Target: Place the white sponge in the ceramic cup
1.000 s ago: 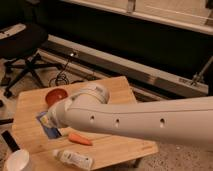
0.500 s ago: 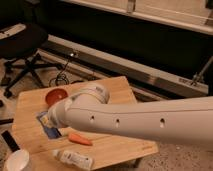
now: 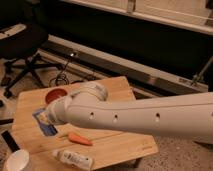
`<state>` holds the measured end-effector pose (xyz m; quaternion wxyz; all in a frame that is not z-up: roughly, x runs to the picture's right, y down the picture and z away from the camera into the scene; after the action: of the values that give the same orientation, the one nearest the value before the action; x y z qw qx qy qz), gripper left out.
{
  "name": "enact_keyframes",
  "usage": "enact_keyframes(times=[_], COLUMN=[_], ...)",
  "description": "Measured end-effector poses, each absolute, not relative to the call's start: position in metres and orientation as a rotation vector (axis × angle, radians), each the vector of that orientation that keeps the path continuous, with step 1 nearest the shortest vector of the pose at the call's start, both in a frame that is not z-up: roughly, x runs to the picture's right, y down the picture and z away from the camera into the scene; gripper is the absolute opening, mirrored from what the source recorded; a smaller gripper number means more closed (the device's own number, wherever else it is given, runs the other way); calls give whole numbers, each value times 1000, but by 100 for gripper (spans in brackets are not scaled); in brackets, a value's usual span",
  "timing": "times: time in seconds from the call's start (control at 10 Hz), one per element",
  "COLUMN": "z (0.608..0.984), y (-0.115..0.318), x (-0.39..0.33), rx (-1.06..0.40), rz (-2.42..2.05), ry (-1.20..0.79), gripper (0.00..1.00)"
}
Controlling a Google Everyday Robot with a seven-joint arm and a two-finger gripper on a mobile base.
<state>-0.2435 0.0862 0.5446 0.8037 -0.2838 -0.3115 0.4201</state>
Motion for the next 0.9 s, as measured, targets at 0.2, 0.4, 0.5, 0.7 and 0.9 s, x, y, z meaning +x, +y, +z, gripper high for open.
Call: enact_keyframes(times=[0.2, 0.4, 0.5, 0.7, 0.9], z=[547, 546, 544, 536, 530], y=[75, 76, 83, 99, 116], x=[-261, -284, -300, -332, -360], rx=[-613, -632, -655, -707, -757], rz=[890, 860, 836, 788, 738], ry=[-743, -801, -834, -888, -933], gripper=[0, 0, 0, 0, 0])
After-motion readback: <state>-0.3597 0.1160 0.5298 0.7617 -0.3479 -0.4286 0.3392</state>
